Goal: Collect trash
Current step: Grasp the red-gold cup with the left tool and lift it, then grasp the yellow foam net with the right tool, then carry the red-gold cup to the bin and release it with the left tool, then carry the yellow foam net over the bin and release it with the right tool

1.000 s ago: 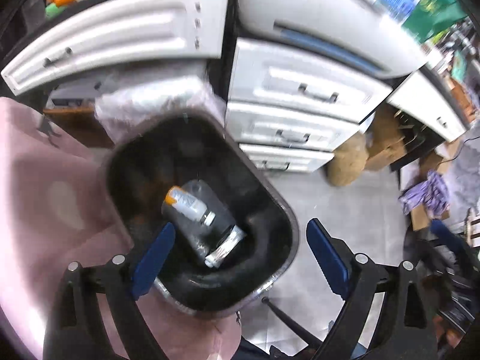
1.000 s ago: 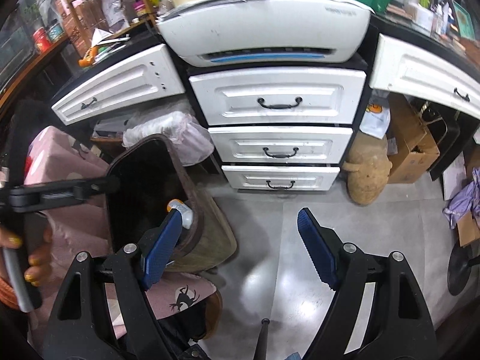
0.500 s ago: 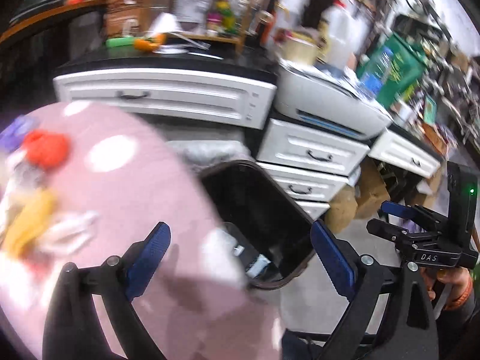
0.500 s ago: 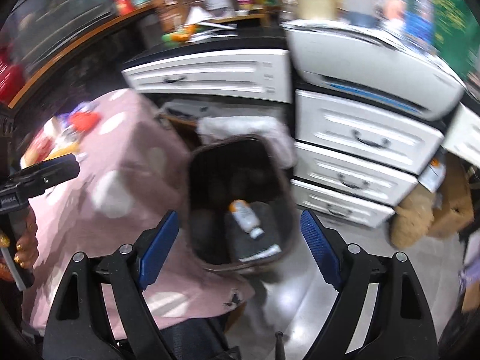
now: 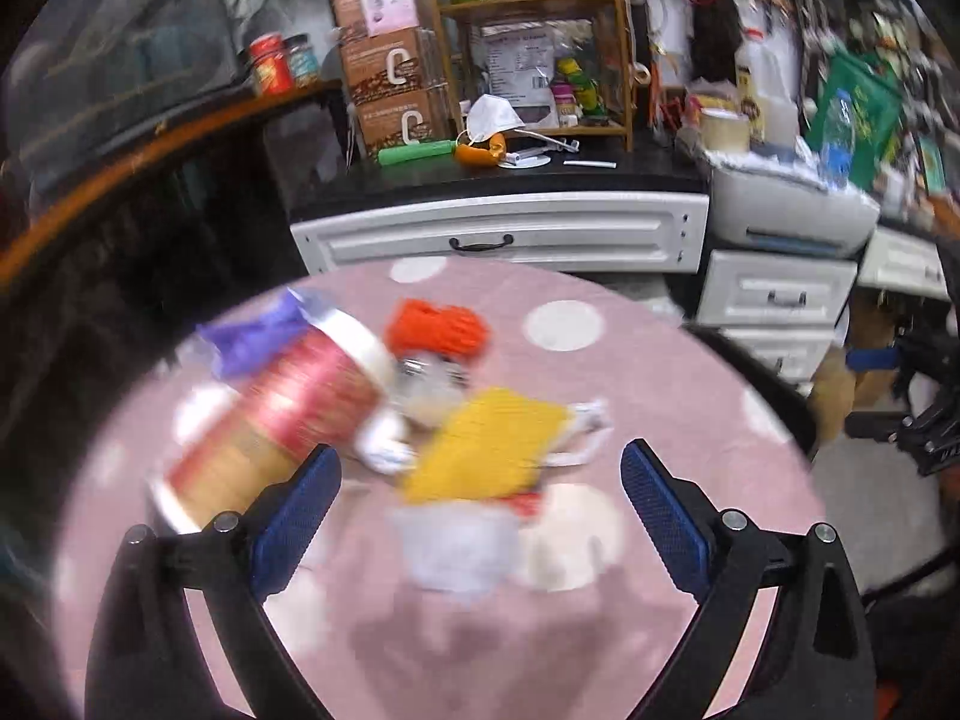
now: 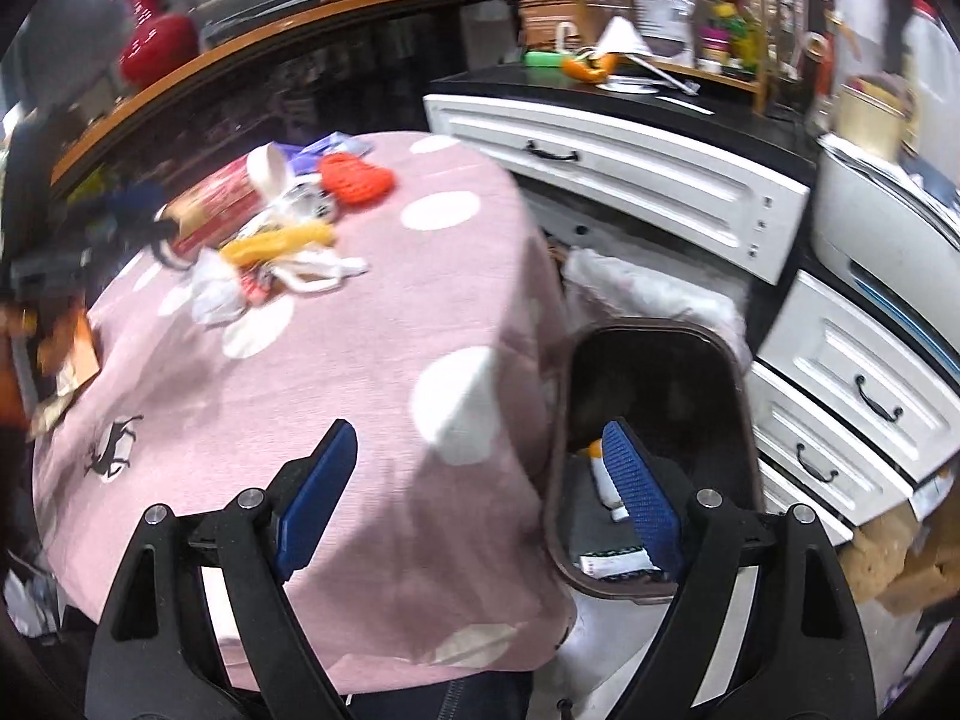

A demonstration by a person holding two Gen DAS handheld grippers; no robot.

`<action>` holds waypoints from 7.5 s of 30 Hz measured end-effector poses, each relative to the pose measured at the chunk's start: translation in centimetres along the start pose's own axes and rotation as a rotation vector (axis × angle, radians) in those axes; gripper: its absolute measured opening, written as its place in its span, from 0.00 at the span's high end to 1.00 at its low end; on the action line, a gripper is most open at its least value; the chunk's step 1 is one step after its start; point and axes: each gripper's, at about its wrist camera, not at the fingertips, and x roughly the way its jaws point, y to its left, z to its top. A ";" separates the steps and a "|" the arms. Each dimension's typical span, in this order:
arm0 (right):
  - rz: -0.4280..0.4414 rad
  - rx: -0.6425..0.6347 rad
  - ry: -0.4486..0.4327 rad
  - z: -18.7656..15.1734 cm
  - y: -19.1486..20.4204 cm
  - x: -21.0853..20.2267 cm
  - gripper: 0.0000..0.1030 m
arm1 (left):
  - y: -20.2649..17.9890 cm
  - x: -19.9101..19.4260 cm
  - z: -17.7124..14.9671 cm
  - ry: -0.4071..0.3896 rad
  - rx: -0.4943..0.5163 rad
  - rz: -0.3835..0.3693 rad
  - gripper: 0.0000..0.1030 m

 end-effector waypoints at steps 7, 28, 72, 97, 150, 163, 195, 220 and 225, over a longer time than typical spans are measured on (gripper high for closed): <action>0.004 -0.026 0.023 -0.7 0.8 0.7 0.19 | 7.4 1.8 1.8 0.083 0.140 0.055 0.10; -0.024 0.057 0.084 -1.1 -0.2 2.8 0.19 | 9.9 10.3 1.1 0.420 0.399 -0.044 0.27; 0.253 -0.245 -0.019 6.2 12.4 4.5 0.19 | 5.8 -8.1 -5.9 -0.252 -0.342 0.157 0.29; 0.102 -0.490 -0.069 9.3 16.8 10.1 0.91 | 3.9 -9.2 -10.2 -0.260 -0.433 0.081 0.29; -0.237 0.303 -0.272 -5.2 -15.9 -11.6 0.91 | -25.7 11.8 4.7 0.069 -0.130 -0.369 0.29; -0.190 0.393 -0.289 -7.0 -17.8 -11.6 0.91 | -28.8 28.3 0.4 0.515 -0.295 -0.226 0.29; -0.242 0.491 -0.252 -8.3 -20.6 -10.3 0.91 | -31.7 24.1 4.9 0.446 -0.137 -0.172 0.20; -0.098 0.288 0.140 -5.4 -14.4 5.2 0.91 | -20.1 5.6 2.7 0.101 -0.097 -0.263 0.11; -0.132 0.292 0.235 -5.7 -15.2 9.7 0.91 | -16.0 4.6 0.9 0.094 -0.156 -0.206 0.11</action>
